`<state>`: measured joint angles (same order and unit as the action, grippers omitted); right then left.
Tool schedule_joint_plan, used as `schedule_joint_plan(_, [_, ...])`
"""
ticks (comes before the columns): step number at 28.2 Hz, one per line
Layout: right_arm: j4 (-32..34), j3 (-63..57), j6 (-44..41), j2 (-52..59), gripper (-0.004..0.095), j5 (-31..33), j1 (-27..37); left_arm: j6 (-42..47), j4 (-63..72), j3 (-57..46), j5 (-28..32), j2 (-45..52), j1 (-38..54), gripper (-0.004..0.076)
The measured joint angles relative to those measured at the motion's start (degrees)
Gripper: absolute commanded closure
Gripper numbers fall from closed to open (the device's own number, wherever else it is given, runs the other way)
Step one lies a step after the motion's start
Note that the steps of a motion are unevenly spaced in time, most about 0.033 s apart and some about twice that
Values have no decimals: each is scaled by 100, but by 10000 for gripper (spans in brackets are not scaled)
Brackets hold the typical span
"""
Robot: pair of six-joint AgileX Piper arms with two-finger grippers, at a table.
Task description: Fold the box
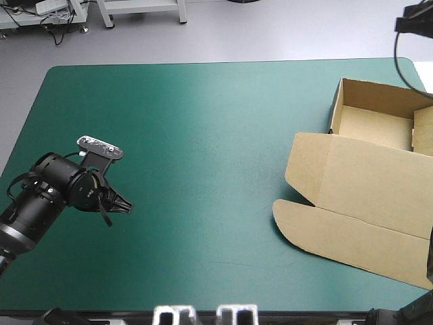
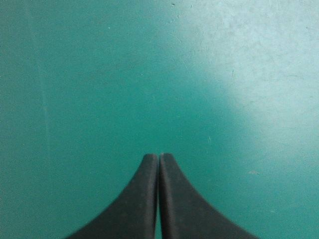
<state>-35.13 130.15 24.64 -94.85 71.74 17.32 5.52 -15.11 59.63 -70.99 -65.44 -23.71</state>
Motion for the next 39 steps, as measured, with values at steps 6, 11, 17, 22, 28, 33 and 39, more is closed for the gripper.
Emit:
schedule_joint_plan(6, [1318,-2032,2,1170,925,0,-1769,41,461,0,404,0,0,733])
schedule_joint_plan(11, [1798,-3679,2,1972,925,0,-2236,41,526,0,596,0,0,733])
schedule_joint_plan(17, [2002,-5473,-11,2944,925,-15,-2270,41,561,0,607,0,0,733])
schedule_joint_plan(22, [2096,-6815,-57,3748,925,-452,-2270,-241,977,0,615,0,0,733])
schedule_joint_plan(28, [2218,-7624,-95,4412,925,-618,-2270,-394,1222,0,669,0,0,733])
schedule_joint_plan(33, [2421,-7770,-403,4490,925,-526,-2270,-394,1445,0,568,0,0,733])
schedule_joint_plan(39, [2472,-7780,-511,4491,925,-394,-2270,-394,1821,0,472,6,0,733])
